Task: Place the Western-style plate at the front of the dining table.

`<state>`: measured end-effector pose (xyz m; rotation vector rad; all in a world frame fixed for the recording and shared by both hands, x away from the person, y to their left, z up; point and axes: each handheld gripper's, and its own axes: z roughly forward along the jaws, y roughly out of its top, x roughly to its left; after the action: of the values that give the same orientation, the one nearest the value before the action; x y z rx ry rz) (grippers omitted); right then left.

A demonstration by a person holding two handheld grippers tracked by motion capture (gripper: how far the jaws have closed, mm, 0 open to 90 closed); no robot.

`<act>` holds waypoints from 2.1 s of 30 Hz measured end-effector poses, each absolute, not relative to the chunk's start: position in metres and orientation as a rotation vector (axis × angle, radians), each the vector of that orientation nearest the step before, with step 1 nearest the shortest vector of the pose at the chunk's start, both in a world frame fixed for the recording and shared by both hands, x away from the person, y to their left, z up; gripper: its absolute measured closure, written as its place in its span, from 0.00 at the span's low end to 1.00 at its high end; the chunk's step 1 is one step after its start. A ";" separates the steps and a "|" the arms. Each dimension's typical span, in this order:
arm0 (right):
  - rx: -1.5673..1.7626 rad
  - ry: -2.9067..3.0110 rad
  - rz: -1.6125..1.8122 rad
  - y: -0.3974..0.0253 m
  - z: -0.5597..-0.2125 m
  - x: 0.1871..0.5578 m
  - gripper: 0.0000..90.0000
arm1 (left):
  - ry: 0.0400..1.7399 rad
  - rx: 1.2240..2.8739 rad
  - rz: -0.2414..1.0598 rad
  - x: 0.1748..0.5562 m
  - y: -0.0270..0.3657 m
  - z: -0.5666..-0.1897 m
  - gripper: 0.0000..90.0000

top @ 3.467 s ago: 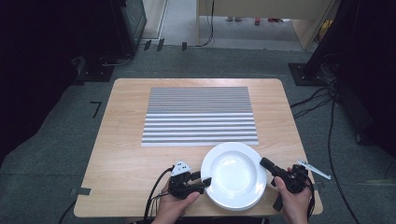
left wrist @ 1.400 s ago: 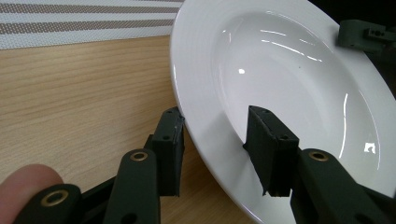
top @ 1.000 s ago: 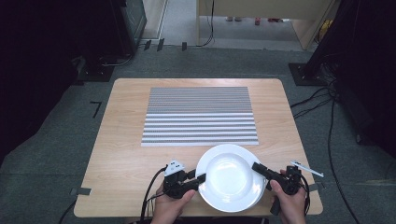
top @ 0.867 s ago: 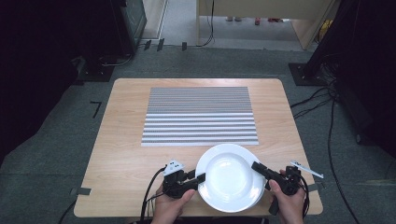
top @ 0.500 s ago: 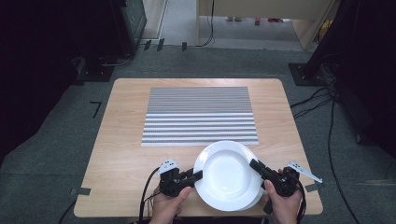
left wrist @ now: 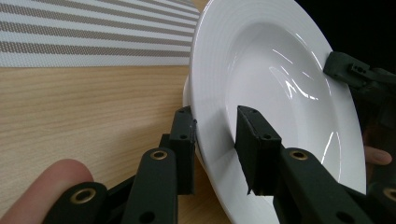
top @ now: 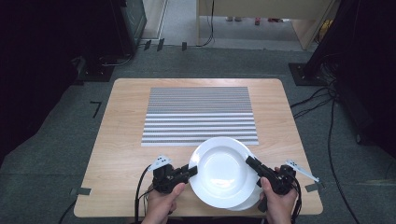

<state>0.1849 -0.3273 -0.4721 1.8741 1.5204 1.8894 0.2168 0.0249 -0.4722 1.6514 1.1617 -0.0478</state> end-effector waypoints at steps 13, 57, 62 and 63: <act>1.847 1.548 1.901 -0.309 -0.456 0.209 0.88 | 1.168 1.608 0.011 0.236 0.043 -0.448 0.78; 1.827 1.719 1.873 -0.266 -0.417 0.343 0.90 | 1.280 1.551 0.112 0.353 0.078 -0.421 0.77; 1.843 1.722 1.864 -0.265 -0.419 0.358 0.89 | 1.306 1.559 0.123 0.367 0.077 -0.423 0.77; 1.844 1.723 1.860 -0.264 -0.420 0.361 0.89 | 1.310 1.559 0.124 0.369 0.076 -0.424 0.77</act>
<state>0.3613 -0.2639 -0.4201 1.8444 1.7227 1.8598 0.3686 0.0764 -0.4239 1.5588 1.3100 0.1239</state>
